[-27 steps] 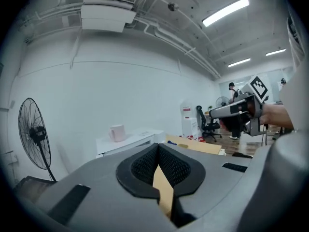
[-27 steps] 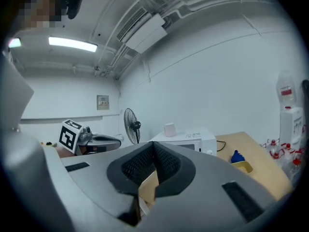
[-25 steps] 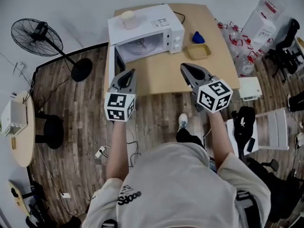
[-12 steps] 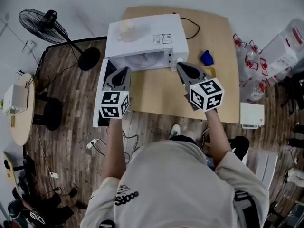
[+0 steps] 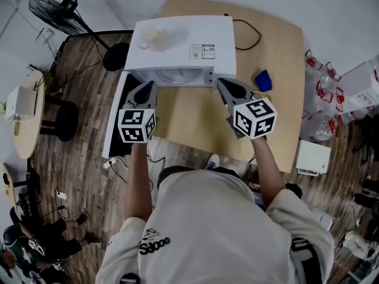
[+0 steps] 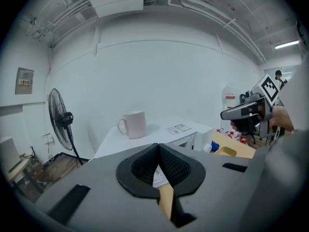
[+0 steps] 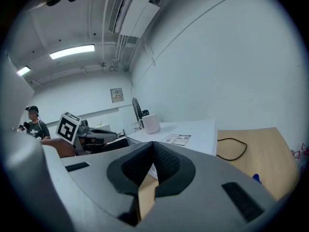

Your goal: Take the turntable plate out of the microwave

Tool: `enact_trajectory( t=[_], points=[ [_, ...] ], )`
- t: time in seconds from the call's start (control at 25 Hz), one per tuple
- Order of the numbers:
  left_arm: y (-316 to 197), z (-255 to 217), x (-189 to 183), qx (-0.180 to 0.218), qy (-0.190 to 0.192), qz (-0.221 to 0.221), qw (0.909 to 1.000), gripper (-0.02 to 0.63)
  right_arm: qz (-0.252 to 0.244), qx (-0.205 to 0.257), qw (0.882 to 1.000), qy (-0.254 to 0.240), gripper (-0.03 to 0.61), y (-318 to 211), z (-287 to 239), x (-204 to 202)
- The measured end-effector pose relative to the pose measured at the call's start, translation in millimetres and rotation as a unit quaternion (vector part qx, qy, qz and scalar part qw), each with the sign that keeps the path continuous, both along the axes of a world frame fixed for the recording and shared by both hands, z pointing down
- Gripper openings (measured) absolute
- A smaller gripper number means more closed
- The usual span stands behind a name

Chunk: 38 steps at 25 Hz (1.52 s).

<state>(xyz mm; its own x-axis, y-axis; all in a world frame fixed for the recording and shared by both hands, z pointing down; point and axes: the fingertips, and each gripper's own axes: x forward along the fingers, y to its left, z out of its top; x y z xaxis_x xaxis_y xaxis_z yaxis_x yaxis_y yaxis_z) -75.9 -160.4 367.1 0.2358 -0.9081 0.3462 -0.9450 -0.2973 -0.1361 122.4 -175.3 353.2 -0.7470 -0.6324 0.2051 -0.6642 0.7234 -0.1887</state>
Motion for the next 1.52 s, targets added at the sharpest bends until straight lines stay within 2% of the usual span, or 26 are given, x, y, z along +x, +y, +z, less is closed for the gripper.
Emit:
enact_trajectory(
  t=[0.08,0.16,0.32,0.4,0.56,0.72,0.88,0.96,1.12,1.24,1.32,1.44,1.52],
  points=[
    [-2,9,-1,-0.01,0.001,-0.005,0.9999,0.017,-0.009,-0.004,1.0,-0.005,0.006,-6,3,-6],
    [-4,17,-4,-0.019,0.017,-0.003,0.9997,0.017,-0.017,-0.013,1.0,-0.014,0.006,-10,6,-15],
    [-16,31,-19,-0.029,0.11,-0.004,0.9935,0.017,-0.02,-0.023,1.0,-0.001,0.006,-14,23,-35],
    [-24,40,-26,-0.032,0.128,-0.004,0.9912,0.018,-0.019,-0.033,0.999,0.007,0.006,-13,36,-45],
    [-47,60,-35,-0.04,0.136,0.013,0.9898,0.018,-0.007,-0.037,0.999,0.03,0.006,-11,54,-68],
    [-66,81,-43,-0.061,0.149,0.036,0.9863,0.02,0.028,-0.022,0.998,0.059,0.006,-16,60,-87],
    [-72,99,-35,-0.084,0.139,0.08,0.9836,0.02,0.079,-0.026,0.994,0.065,0.006,-28,66,-96],
    [-76,105,-37,-0.087,0.135,0.082,0.9835,0.02,0.09,-0.019,0.994,0.067,0.006,-31,68,-101],
    [-77,114,-43,-0.069,0.107,0.069,0.9895,0.017,0.065,-0.03,0.994,0.078,0.006,-27,90,-111],
    [-82,119,-33,-0.061,0.118,0.064,0.989,0.017,0.039,-0.026,0.995,0.092,0.006,-30,100,-108],
    [-79,127,-17,-0.073,0.149,0.07,0.9836,0.017,0.022,-0.032,0.995,0.094,0.006,-30,106,-103],
    [-74,139,3,-0.106,0.22,0.084,0.966,0.017,0.004,-0.045,0.995,0.091,0.006,-35,115,-98],
    [-77,151,7,-0.13,0.259,0.07,0.9545,0.017,0.013,-0.048,0.995,0.091,0.006,-43,120,-93]
  ],
)
